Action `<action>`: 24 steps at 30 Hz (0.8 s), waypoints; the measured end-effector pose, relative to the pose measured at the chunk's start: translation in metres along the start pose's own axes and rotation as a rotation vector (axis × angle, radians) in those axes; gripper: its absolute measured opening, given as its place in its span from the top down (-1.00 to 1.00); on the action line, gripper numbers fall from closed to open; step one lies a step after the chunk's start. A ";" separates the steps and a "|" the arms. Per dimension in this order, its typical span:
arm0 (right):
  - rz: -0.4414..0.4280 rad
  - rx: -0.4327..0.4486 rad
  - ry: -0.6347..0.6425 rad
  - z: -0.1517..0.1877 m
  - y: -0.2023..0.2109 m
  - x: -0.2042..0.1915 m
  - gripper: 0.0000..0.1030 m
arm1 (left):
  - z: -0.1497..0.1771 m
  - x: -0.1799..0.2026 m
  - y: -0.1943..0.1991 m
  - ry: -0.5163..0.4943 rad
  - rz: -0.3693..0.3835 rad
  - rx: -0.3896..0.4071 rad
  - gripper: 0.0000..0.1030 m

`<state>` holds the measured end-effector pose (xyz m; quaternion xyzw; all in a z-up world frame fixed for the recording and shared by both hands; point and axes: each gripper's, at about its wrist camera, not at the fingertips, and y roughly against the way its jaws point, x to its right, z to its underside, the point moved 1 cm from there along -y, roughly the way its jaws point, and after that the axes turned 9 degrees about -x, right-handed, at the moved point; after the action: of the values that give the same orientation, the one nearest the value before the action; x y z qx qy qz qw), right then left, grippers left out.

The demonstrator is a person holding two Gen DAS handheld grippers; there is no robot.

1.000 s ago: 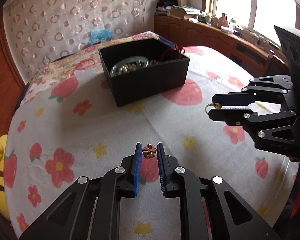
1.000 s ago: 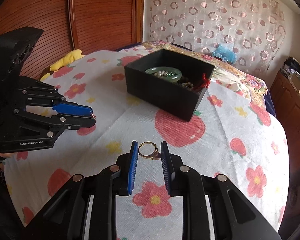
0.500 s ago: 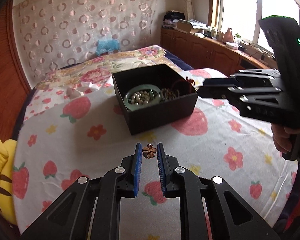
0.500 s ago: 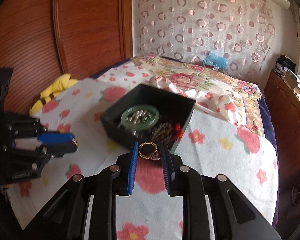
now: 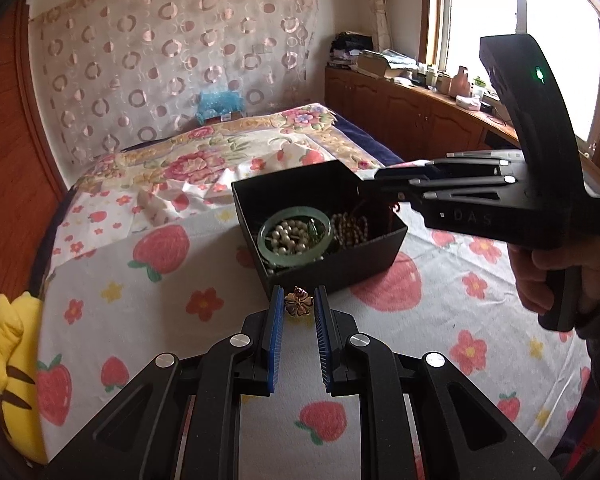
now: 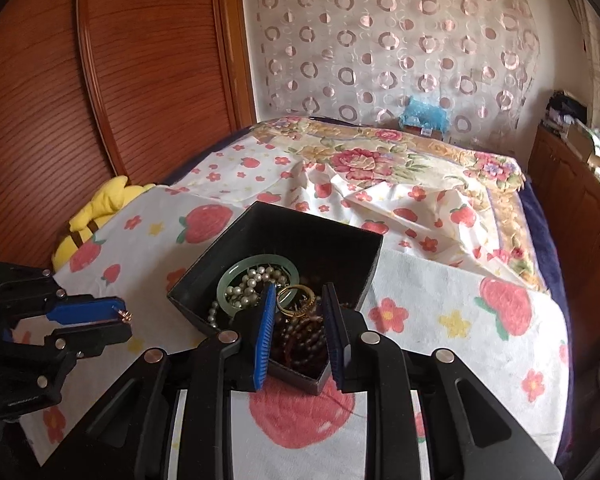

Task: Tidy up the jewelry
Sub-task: 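Drop the gold ring into the box with the right gripper while the left drops the gold pendant in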

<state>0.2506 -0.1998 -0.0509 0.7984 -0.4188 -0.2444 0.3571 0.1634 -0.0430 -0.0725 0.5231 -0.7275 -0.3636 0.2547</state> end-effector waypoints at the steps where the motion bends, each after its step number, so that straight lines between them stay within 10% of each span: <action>1: -0.003 0.002 -0.003 0.001 0.000 0.001 0.42 | -0.003 0.000 -0.001 0.001 -0.001 0.000 0.72; 24: 0.049 0.027 -0.029 0.031 0.022 0.020 0.30 | -0.056 0.000 -0.036 -0.003 -0.032 0.001 0.72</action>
<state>0.2288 -0.2370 -0.0550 0.7890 -0.4468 -0.2416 0.3458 0.2260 -0.0642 -0.0672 0.5340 -0.7197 -0.3682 0.2476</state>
